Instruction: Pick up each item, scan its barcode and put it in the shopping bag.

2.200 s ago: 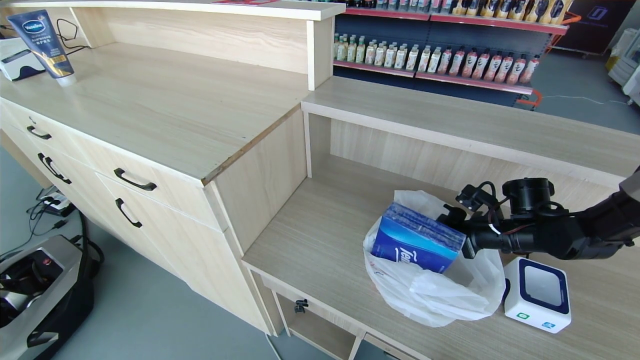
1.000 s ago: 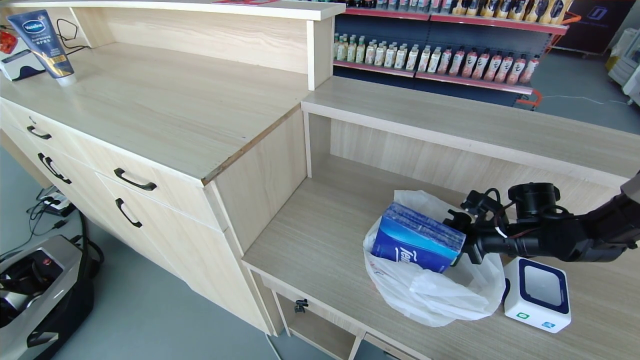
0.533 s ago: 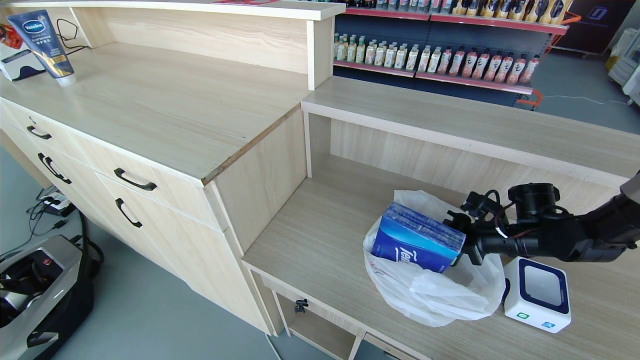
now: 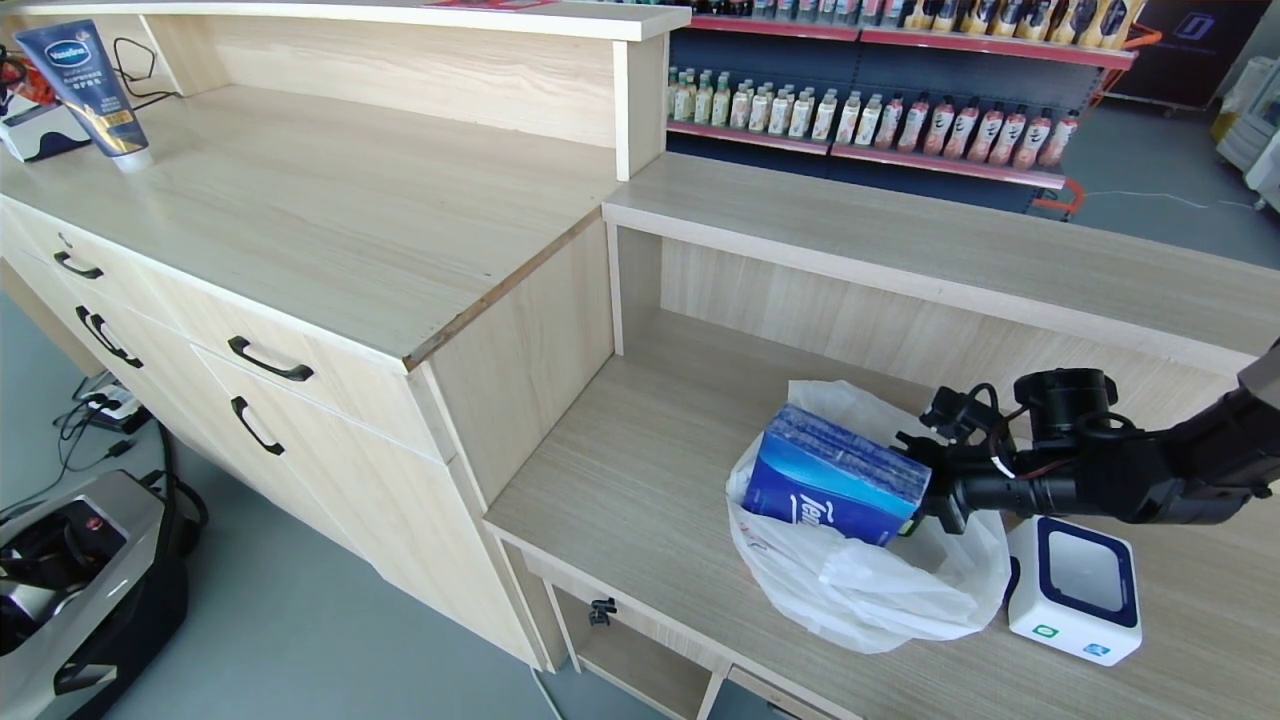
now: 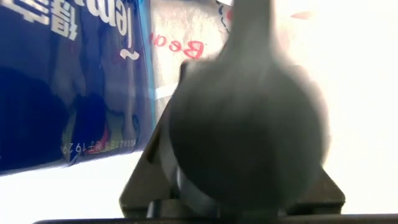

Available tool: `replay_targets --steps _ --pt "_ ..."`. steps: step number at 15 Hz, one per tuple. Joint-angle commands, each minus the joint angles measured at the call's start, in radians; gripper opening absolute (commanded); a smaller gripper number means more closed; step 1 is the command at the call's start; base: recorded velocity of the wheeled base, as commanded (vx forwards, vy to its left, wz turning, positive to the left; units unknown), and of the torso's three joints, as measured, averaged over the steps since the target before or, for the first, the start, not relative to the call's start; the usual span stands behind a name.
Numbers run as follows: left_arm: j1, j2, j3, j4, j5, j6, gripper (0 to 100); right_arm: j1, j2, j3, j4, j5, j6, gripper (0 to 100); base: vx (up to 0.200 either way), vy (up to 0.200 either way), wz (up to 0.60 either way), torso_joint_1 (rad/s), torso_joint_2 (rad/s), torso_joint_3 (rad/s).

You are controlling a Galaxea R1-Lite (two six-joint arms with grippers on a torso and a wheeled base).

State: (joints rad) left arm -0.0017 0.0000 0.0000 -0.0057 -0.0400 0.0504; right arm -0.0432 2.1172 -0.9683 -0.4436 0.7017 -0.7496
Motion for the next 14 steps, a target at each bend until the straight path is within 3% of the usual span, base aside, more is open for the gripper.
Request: replay_targets --steps 1,5,14 --pt "0.0 0.0 0.0 0.0 0.0 0.0 100 -0.001 0.003 0.0 0.002 0.004 -0.002 100 0.0 0.0 0.0 0.0 0.0 0.0" --pt "0.0 0.0 0.0 0.0 0.0 0.0 100 -0.004 0.0 -0.007 0.0 0.005 -0.005 100 0.0 0.0 0.0 0.0 0.0 0.0" --pt "0.0 0.0 0.0 0.0 0.0 0.0 100 0.014 -0.054 -0.179 0.01 0.065 0.004 100 0.0 0.0 0.0 0.0 0.0 0.0"
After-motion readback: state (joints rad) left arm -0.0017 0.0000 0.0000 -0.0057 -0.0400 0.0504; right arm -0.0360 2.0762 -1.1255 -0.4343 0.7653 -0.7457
